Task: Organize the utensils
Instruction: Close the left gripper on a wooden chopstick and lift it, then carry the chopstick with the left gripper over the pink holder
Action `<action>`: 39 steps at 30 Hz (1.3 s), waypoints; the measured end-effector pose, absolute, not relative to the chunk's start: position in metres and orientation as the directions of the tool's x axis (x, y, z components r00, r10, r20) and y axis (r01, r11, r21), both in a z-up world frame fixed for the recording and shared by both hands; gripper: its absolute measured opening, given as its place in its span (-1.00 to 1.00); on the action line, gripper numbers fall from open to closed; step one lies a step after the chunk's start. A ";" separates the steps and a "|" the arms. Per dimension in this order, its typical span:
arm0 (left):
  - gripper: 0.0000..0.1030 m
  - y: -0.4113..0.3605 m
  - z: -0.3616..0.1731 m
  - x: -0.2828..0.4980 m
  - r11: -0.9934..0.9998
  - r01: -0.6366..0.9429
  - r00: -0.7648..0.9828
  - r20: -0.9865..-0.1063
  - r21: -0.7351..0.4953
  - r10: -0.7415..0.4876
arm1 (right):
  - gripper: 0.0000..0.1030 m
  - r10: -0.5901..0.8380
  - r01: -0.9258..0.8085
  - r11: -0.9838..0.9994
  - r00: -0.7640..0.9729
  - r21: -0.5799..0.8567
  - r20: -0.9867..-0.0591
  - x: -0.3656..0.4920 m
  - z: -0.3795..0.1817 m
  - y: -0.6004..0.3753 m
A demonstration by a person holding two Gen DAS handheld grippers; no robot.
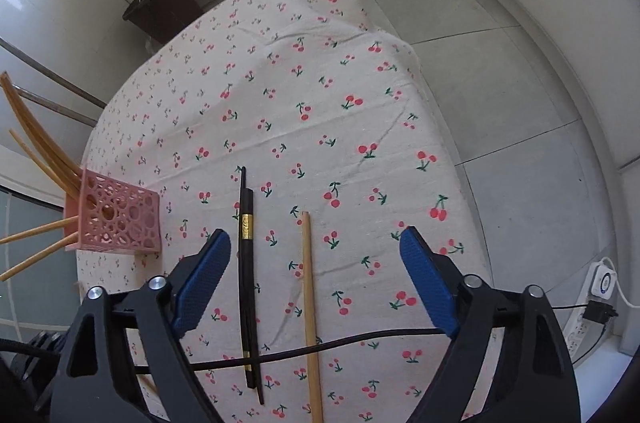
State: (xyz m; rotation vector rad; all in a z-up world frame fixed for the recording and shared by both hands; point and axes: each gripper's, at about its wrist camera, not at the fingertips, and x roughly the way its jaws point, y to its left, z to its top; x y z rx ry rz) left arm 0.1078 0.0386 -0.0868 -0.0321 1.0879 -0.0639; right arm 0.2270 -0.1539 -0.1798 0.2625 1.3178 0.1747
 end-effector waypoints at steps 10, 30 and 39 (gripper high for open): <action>-0.90 0.071 -0.044 0.083 0.992 0.018 0.567 -0.816 -0.122 -0.111 | -0.89 0.076 -0.099 0.994 0.318 0.046 -0.945 0.205 -0.203 -0.098; -0.90 0.071 -0.007 0.048 0.985 0.072 0.665 -0.728 -0.159 -0.166 | -0.89 0.337 -0.169 0.941 0.540 0.292 -0.771 0.141 -0.079 -0.148; -0.90 0.078 0.031 0.042 0.978 0.070 0.737 -0.650 -0.195 -0.183 | -0.89 0.393 -0.239 0.918 0.640 0.316 -0.660 0.123 -0.008 -0.153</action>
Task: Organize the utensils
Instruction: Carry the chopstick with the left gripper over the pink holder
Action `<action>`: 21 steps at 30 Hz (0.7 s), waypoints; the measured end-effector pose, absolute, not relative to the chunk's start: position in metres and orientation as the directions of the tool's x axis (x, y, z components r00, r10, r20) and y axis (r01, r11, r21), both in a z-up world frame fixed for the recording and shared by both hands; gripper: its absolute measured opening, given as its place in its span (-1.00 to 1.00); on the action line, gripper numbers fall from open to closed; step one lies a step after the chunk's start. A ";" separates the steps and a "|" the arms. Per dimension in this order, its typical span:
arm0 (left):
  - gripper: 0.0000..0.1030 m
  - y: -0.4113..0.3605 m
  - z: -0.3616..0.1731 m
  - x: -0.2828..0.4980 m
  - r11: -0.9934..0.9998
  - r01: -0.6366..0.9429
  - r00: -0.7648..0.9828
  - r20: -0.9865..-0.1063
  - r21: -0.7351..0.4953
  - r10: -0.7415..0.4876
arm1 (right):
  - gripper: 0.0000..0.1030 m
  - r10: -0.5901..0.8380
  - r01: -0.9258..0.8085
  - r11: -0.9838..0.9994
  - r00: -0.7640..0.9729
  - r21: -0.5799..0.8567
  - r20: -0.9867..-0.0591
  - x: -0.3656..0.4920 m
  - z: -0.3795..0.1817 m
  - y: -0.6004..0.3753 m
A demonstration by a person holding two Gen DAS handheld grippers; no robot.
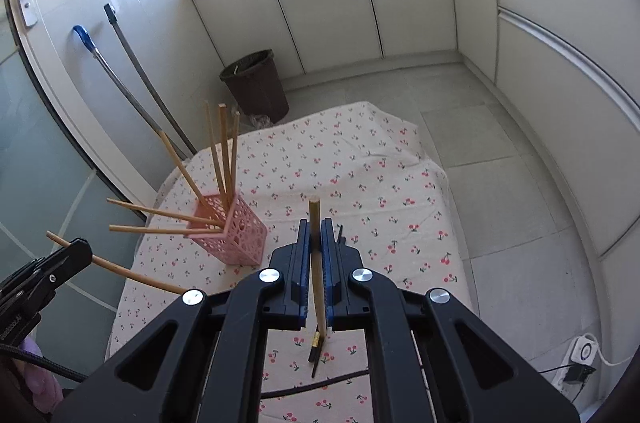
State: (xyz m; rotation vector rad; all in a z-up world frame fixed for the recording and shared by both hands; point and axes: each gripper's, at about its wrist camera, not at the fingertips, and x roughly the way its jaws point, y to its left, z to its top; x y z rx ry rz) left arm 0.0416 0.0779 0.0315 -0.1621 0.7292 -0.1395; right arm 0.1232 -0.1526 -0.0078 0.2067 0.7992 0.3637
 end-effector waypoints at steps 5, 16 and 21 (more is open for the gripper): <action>-0.90 0.092 0.059 0.057 0.979 0.037 0.769 -0.620 -0.200 -0.156 | -0.89 0.461 -0.259 0.878 0.680 0.402 -0.570 0.136 0.038 -0.157; -0.90 0.126 0.117 0.084 0.970 -0.040 0.862 -0.499 -0.240 -0.088 | -0.89 0.555 -0.349 0.813 0.708 0.466 -0.437 0.159 0.098 -0.129; -0.89 0.139 0.100 0.113 0.969 -0.099 0.866 -0.500 -0.227 -0.028 | -0.89 0.556 -0.359 0.818 0.695 0.449 -0.456 0.171 0.090 -0.107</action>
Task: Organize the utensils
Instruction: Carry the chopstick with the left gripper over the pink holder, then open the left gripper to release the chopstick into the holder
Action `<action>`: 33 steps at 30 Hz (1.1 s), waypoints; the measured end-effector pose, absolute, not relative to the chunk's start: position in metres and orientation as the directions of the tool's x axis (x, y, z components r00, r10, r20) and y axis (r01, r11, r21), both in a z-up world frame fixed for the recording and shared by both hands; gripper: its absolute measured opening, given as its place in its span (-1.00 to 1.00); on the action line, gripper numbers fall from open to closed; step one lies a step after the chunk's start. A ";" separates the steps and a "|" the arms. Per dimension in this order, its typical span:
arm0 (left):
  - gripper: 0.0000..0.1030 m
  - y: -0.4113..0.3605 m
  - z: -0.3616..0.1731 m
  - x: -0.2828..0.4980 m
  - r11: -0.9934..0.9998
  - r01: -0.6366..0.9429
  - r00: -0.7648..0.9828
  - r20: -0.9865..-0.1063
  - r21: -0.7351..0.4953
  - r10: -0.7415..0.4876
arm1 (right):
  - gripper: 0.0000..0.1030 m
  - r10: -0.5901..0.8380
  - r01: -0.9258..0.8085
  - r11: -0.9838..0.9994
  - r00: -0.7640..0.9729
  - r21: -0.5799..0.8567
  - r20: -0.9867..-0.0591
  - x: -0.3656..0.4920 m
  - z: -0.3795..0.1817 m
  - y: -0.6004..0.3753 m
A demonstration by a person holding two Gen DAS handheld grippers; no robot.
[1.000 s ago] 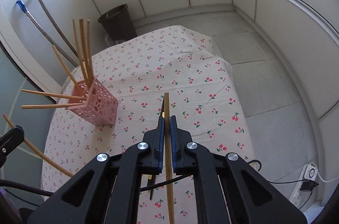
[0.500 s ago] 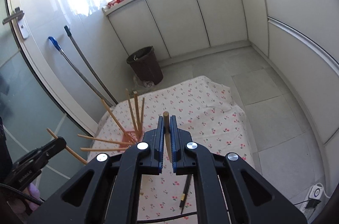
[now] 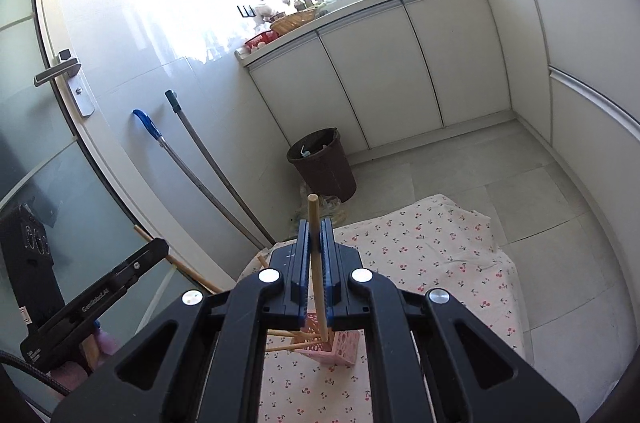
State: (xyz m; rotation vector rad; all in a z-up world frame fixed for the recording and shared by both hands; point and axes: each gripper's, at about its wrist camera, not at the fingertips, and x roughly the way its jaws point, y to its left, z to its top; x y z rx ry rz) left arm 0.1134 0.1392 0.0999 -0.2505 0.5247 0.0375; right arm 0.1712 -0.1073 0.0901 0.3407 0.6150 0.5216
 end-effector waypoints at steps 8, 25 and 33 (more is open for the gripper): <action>-0.46 0.183 0.071 0.123 0.926 -0.263 0.815 -0.576 -0.270 0.063 | -0.89 0.550 -0.360 0.828 0.675 0.431 -0.492 0.181 0.075 -0.084; -0.17 0.158 0.066 0.114 0.952 -0.212 0.807 -0.589 -0.220 0.043 | -0.77 0.519 -0.347 0.854 0.634 0.388 -0.573 0.198 0.035 -0.039; -0.08 0.143 0.055 0.110 0.965 -0.178 0.783 -0.622 -0.194 0.019 | -0.77 0.456 -0.359 0.889 0.639 0.285 -0.619 0.175 0.030 -0.041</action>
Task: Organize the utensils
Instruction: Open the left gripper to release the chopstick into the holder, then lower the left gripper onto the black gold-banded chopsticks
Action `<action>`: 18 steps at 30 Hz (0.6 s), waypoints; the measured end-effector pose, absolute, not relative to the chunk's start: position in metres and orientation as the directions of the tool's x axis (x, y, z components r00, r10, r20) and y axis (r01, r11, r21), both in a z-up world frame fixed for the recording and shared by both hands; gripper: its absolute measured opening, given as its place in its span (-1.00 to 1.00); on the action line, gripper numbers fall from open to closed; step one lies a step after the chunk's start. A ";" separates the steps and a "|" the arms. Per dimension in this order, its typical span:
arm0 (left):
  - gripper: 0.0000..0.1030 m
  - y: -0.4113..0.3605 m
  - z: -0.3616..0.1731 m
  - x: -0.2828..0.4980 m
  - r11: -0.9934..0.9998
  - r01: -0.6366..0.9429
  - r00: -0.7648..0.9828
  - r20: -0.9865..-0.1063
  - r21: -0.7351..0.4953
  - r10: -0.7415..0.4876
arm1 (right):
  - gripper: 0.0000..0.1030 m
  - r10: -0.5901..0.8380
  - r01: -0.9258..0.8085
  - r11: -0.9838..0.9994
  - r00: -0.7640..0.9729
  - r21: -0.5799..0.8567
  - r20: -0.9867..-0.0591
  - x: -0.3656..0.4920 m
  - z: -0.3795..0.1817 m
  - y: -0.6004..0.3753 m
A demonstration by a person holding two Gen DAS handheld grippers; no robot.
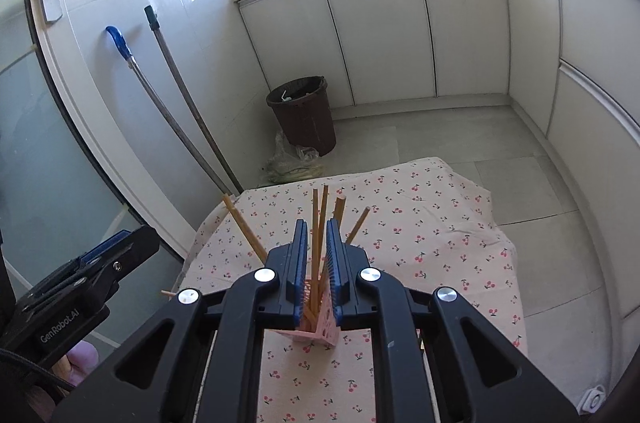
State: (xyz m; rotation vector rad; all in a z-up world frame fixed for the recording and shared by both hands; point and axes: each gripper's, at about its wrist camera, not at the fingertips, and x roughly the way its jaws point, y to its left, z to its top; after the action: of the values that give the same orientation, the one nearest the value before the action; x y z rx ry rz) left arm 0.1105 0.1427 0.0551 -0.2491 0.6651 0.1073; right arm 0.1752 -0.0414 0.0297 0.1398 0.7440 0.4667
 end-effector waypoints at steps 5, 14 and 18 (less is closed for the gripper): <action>0.04 0.124 0.050 0.106 0.975 -0.154 0.773 -0.634 -0.159 0.019 | -0.63 0.429 -0.342 0.901 0.628 0.265 -0.649 0.165 0.020 -0.059; 0.19 0.093 0.030 0.100 0.987 -0.120 0.738 -0.674 -0.104 0.019 | -0.18 0.378 -0.300 0.924 0.625 0.237 -0.683 0.145 0.005 -0.095; 0.25 0.083 0.022 0.099 0.990 -0.109 0.727 -0.687 -0.086 0.021 | -0.06 0.348 -0.277 0.936 0.631 0.217 -0.694 0.139 0.001 -0.112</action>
State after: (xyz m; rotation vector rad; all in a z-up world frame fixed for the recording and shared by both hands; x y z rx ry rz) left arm 0.0994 0.0832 0.0224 -0.1234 0.7545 0.0717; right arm 0.1392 -0.1121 0.0011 0.0926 0.8134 0.3582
